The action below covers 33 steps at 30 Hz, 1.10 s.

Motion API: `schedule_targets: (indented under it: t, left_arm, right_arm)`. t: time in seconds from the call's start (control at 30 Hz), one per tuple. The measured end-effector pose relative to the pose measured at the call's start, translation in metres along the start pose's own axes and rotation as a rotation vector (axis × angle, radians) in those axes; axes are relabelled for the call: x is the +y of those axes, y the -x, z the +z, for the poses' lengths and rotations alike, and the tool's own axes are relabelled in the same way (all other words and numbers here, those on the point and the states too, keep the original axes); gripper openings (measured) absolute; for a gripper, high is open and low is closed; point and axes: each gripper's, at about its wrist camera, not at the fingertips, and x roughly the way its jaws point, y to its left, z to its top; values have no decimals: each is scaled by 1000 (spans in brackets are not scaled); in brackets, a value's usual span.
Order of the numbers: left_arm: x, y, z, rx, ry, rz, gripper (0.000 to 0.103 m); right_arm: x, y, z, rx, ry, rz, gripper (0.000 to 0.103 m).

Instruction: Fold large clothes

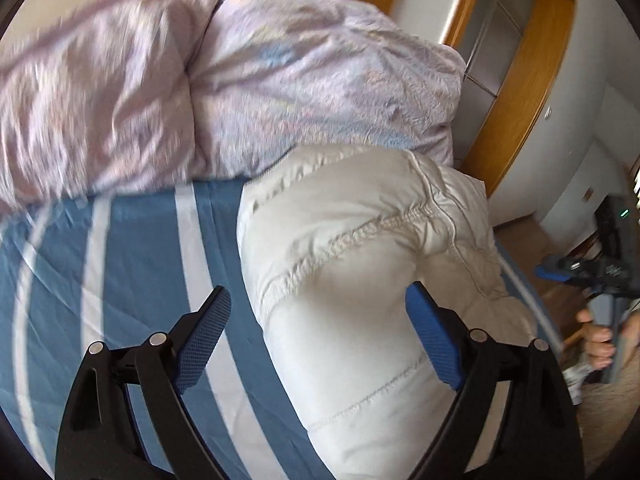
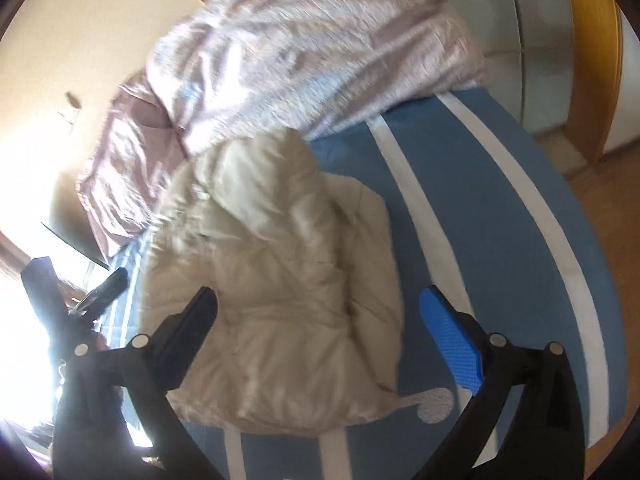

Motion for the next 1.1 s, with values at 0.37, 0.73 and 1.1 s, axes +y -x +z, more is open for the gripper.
schedule_targets:
  t: [0.37,0.73,1.1]
  left_arm:
    - [20,-28,-7,119,144,-158,94]
    - [43,-55,-15,186,302,-340,102]
    - [42,-60,-17,188,307,-370,102]
  right_arm:
    - [-37,-74,20,192,-172,179,101]
    - [-35,-111,14,333,-155,367,101]
    - [-17,-133,26,384,-47,376,101]
